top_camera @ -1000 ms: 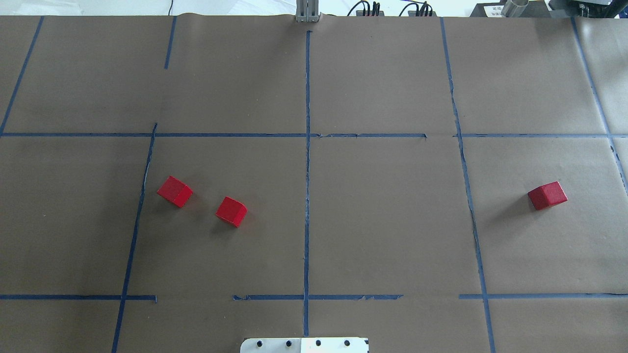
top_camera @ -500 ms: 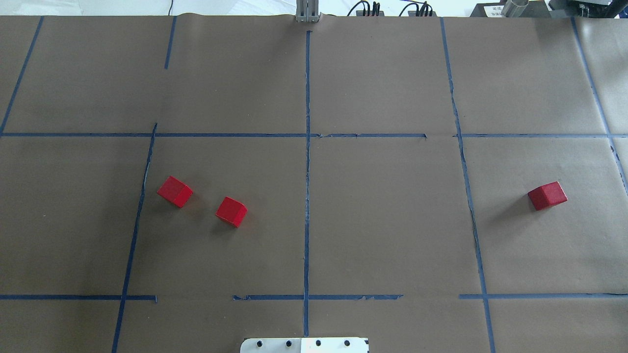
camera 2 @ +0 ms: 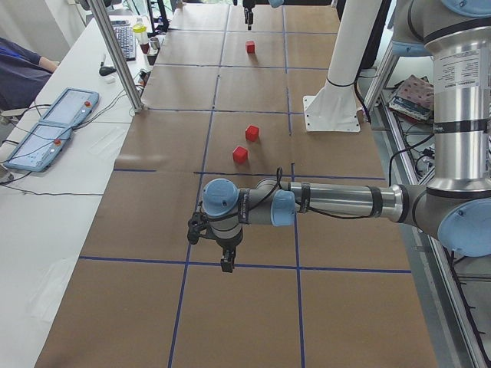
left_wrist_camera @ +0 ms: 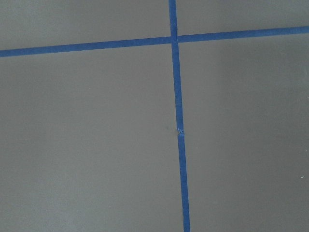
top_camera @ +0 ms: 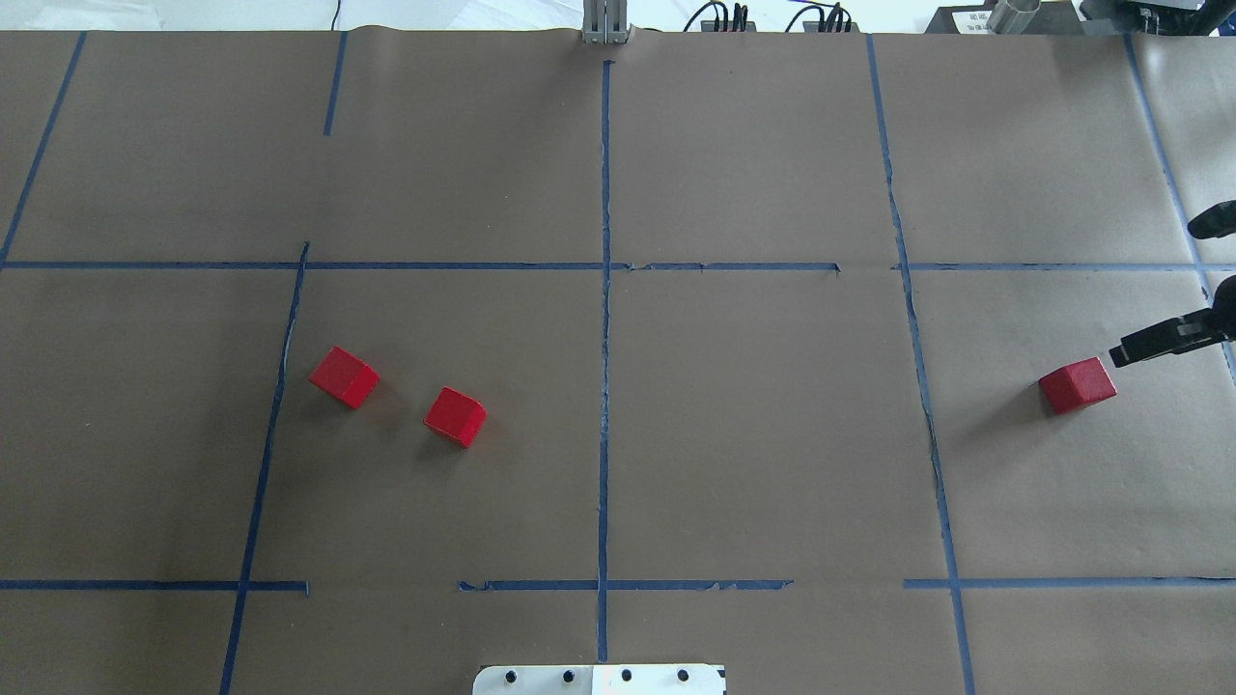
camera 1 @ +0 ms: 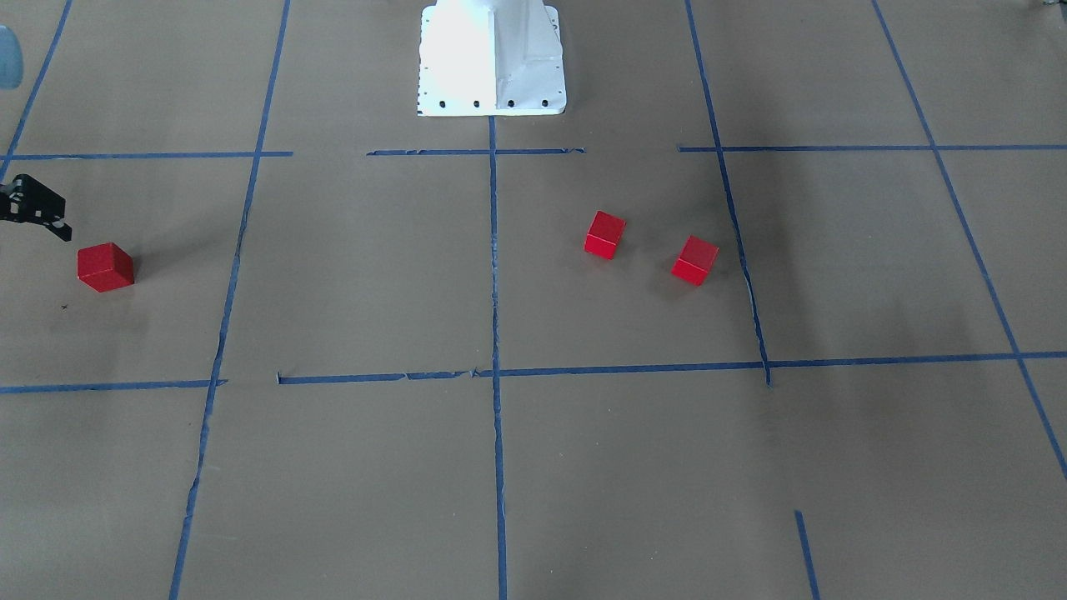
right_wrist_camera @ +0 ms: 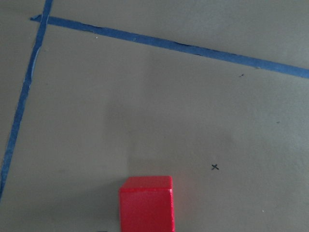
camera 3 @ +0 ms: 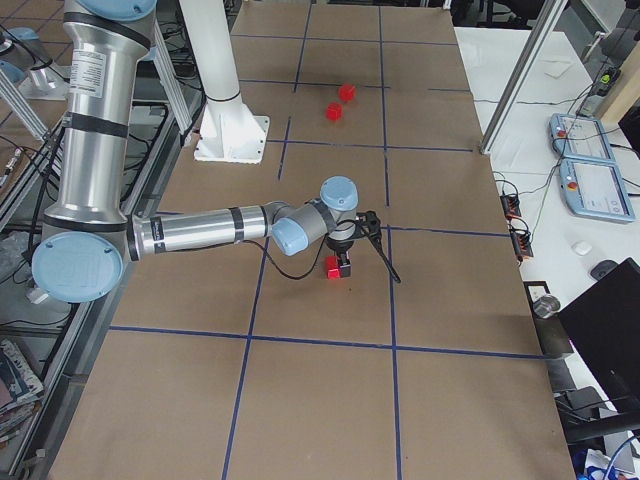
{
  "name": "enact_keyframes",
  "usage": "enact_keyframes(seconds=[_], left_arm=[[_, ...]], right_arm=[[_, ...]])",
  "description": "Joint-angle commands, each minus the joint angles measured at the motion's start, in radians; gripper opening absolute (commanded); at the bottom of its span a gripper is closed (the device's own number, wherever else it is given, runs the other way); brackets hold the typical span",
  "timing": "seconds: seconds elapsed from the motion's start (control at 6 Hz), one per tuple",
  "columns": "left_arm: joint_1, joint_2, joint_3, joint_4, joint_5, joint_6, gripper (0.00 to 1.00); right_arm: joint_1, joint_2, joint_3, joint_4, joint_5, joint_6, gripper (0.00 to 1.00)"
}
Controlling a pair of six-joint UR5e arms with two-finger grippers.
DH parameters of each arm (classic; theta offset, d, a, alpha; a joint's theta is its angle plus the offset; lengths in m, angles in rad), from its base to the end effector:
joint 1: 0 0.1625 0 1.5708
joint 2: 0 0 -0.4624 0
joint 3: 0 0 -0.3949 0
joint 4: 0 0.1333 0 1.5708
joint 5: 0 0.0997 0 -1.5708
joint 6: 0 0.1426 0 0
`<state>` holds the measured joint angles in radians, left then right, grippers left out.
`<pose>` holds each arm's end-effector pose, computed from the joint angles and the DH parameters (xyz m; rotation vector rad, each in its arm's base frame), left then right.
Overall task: Form red blocks into L shape at center
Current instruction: 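Lower the right gripper onto the lone red cube and grasp it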
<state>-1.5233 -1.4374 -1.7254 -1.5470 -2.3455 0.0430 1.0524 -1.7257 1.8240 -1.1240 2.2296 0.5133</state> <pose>-0.0130 -0.4339 0.7146 -0.0042 0.7749 0.0849 -0.1906 -0.4270 0.6253 0.1400 -0.8177 -0.1843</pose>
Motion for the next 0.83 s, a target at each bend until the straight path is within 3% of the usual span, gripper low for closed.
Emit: enact_keyframes(seconds=[0.0, 0.67], left_arm=[[0.0, 0.0, 0.001, 0.001, 0.0, 0.0, 1.0], [0.0, 0.0, 0.003, 0.002, 0.0, 0.0, 1.0]], right_arm=[[-0.089, 0.015, -0.028, 0.015, -0.044, 0.047, 1.0], [-0.178, 0.077, -0.15, 0.015, -0.08, 0.033, 0.99]])
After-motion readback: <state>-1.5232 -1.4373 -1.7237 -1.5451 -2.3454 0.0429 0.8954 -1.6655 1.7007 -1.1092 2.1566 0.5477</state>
